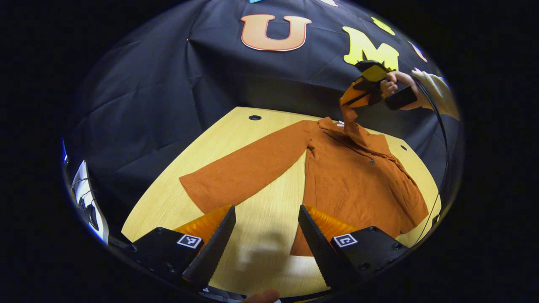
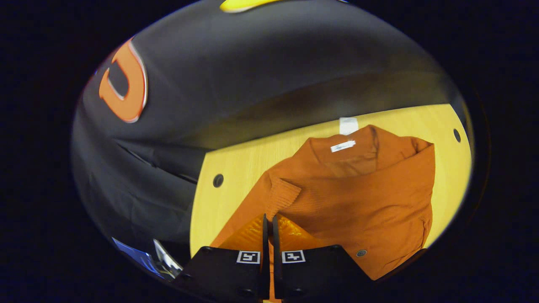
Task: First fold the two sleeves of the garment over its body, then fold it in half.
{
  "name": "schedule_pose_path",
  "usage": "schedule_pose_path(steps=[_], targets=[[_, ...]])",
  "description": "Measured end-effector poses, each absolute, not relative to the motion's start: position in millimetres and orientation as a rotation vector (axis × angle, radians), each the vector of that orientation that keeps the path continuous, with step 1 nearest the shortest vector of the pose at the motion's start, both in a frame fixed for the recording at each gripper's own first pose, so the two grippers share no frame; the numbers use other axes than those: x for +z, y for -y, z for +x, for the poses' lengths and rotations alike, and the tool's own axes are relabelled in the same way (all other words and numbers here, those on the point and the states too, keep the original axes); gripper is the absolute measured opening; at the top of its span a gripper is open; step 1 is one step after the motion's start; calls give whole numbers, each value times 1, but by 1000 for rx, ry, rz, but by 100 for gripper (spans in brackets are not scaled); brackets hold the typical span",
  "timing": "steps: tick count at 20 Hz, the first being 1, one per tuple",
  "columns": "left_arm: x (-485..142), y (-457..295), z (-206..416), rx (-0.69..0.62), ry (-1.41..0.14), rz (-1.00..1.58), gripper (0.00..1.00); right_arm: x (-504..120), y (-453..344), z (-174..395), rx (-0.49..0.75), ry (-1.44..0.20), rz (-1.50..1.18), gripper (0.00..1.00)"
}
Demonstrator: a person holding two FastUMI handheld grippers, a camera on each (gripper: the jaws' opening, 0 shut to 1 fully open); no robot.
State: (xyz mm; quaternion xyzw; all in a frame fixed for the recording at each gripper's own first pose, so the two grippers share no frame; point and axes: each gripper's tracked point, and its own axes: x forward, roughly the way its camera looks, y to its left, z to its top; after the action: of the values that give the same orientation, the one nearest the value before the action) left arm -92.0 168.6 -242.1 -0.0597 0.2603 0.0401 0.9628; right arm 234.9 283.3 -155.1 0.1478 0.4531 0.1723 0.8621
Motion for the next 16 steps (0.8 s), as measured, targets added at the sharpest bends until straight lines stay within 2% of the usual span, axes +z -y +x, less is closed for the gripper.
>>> schedule_pose_path(steps=[2, 5, 7, 8, 9, 10, 11, 13, 14, 15, 16], targets=[[-241, -178, -97, 99, -525, -119, 97, -180, -305, 236, 369, -979, 256, 5], [-247, -191, -105, 142, -536, -125, 97, -204, -317, 242, 318, -994, 211, 6], [-256, -199, -114, 180, -557, -142, 97, -213, -330, 236, 356, -1032, 275, 5], [-262, -203, -120, 204, -573, -150, 97, -212, -324, 235, 356, -1043, 280, 16], [-265, -205, -123, 217, -583, -155, 98, -217, -324, 235, 355, -1047, 284, 16], [-266, -206, -124, 230, -588, -156, 97, -214, -325, 233, 374, -1051, 298, 21], [-269, -209, -125, 244, -597, -158, 98, -213, -324, 228, 388, -1061, 289, 31], [-272, -219, -124, 285, -619, -199, 97, -197, -309, 221, 393, -1045, 240, 60], [-272, -223, -120, 301, -627, -225, 100, -194, -304, 218, 408, -1023, 236, 64], [-273, -228, -116, 320, -637, -247, 96, -185, -292, 212, 412, -1002, 224, 78], [-274, -235, -111, 342, -644, -263, 96, -183, -274, 208, 387, -986, 178, 78]])
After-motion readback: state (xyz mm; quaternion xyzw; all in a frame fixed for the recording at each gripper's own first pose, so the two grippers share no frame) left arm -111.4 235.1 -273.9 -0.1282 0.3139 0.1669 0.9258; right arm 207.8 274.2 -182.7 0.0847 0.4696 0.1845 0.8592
